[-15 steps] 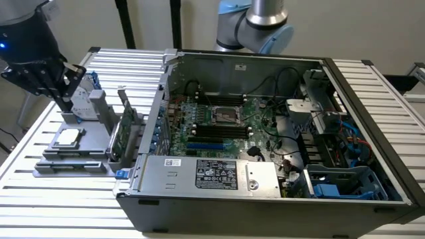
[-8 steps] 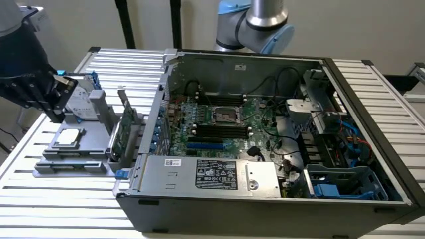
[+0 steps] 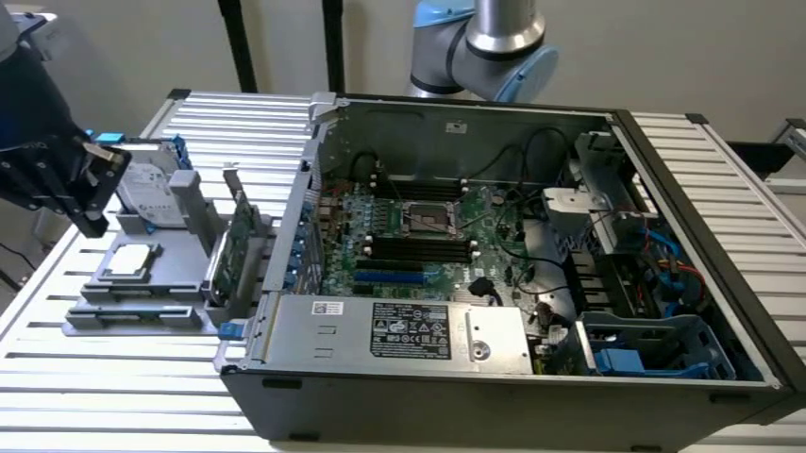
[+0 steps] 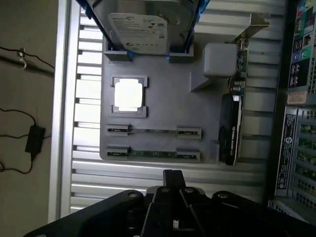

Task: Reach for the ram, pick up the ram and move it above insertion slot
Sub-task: 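Reach for the ram, then pick up the ram and move it above insertion slot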

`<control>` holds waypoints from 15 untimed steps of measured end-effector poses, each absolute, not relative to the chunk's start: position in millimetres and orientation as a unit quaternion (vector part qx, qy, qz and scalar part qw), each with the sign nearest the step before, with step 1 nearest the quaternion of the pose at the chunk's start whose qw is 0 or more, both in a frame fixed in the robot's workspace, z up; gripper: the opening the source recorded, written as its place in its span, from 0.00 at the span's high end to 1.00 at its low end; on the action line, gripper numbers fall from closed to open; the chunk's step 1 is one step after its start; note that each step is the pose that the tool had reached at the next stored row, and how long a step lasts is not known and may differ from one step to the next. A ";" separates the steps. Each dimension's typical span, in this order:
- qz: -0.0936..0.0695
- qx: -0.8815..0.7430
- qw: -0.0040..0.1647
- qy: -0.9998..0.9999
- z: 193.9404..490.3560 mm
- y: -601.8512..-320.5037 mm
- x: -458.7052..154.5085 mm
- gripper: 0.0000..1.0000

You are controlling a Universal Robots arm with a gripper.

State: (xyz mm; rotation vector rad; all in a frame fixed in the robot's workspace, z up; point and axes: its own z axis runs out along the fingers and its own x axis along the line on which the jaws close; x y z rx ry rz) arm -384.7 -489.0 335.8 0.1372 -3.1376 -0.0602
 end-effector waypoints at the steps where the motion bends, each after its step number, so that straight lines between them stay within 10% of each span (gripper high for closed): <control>1: -0.019 0.053 0.000 -0.998 336.0 -489.0 -384.7 0.89; 15: -0.019 0.179 0.002 -0.984 338.4 -489.0 -384.7 0.89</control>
